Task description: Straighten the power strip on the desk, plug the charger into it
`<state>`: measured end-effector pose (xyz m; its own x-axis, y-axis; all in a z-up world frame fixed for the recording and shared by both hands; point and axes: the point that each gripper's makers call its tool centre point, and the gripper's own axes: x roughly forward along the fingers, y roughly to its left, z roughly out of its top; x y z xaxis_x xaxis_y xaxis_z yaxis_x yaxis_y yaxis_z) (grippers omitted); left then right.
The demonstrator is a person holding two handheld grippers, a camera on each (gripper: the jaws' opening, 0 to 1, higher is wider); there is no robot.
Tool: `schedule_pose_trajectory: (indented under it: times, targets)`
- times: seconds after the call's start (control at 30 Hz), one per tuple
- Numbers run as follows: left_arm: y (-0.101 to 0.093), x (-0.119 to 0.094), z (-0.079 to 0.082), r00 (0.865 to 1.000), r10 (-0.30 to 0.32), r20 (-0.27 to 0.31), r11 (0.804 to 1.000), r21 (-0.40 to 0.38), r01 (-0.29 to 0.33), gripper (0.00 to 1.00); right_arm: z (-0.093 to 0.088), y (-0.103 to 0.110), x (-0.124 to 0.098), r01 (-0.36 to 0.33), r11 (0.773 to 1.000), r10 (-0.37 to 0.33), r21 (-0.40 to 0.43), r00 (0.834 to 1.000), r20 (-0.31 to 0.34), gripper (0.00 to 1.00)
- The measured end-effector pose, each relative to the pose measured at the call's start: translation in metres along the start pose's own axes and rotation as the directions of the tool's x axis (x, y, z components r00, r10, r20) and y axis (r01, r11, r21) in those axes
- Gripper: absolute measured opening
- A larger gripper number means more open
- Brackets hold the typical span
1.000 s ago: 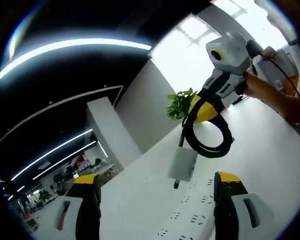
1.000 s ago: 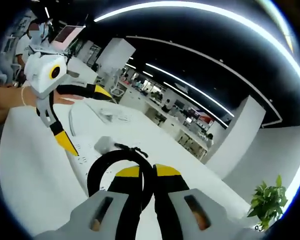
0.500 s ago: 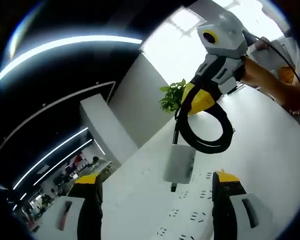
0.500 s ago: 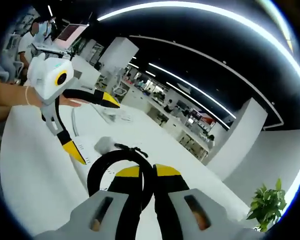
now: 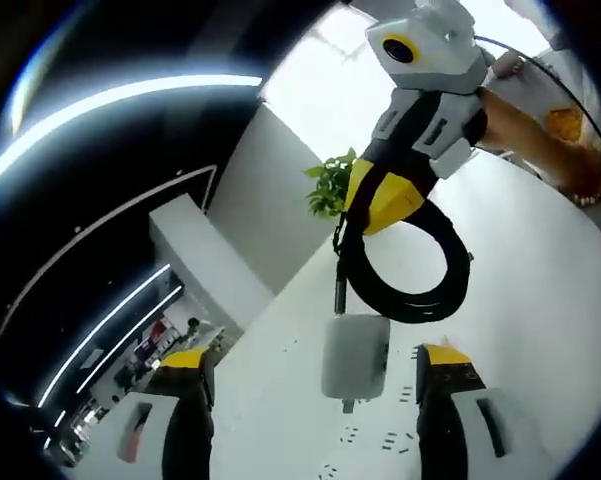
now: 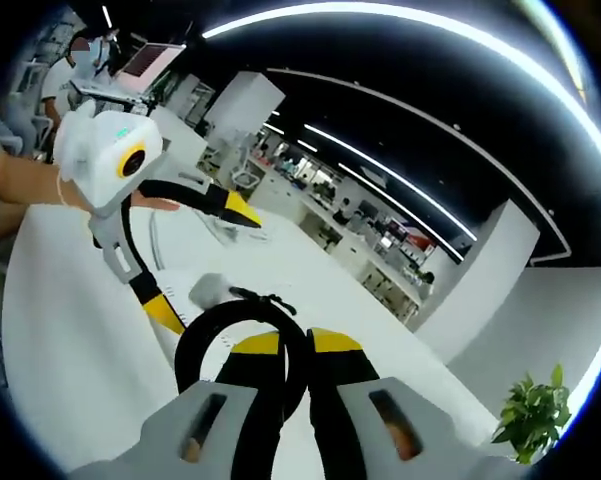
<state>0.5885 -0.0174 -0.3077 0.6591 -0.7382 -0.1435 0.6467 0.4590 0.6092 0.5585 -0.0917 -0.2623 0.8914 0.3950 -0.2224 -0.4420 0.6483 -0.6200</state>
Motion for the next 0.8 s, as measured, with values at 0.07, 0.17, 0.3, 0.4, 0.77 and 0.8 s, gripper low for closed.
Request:
schedule_pose_trajectory:
  times: [0.07, 0.17, 0.3, 0.4, 0.77, 0.8]
  targets:
    - [-0.002, 0.001, 0.0, 1.0, -0.003, -0.004, 1.0, 0.01, 0.003, 0.81, 0.001, 0.0, 0.0, -0.001, 1.0, 0.001, -0.002, 1.0, 0.001, 0.06]
    - [-0.004, 0.001, -0.001, 1.0, -0.006, -0.012, 1.0, 0.018, 0.006, 0.76, 0.001, 0.001, -0.001, -0.001, 1.0, 0.001, -0.006, 1.0, -0.001, 0.06]
    - [-0.006, 0.002, 0.002, 1.0, -0.009, -0.005, 1.0, 0.014, 0.009, 0.7, 0.002, 0.002, -0.003, -0.001, 1.0, 0.001, -0.008, 1.0, -0.001, 0.06]
    - [-0.01, 0.003, 0.002, 1.0, -0.019, -0.006, 1.0, 0.013, 0.019, 0.66, 0.003, 0.002, -0.003, -0.002, 1.0, 0.002, -0.008, 1.0, 0.0, 0.06]
    - [-0.019, 0.005, 0.001, 0.999, -0.035, -0.021, 0.999, 0.027, 0.036, 0.5, 0.003, 0.007, -0.003, -0.012, 1.0, 0.012, -0.019, 1.0, -0.005, 0.06]
    - [-0.02, 0.005, 0.001, 0.999, -0.035, -0.022, 0.999, 0.028, 0.036, 0.48, 0.003, 0.007, -0.003, -0.011, 1.0, 0.011, -0.019, 1.0, -0.005, 0.06]
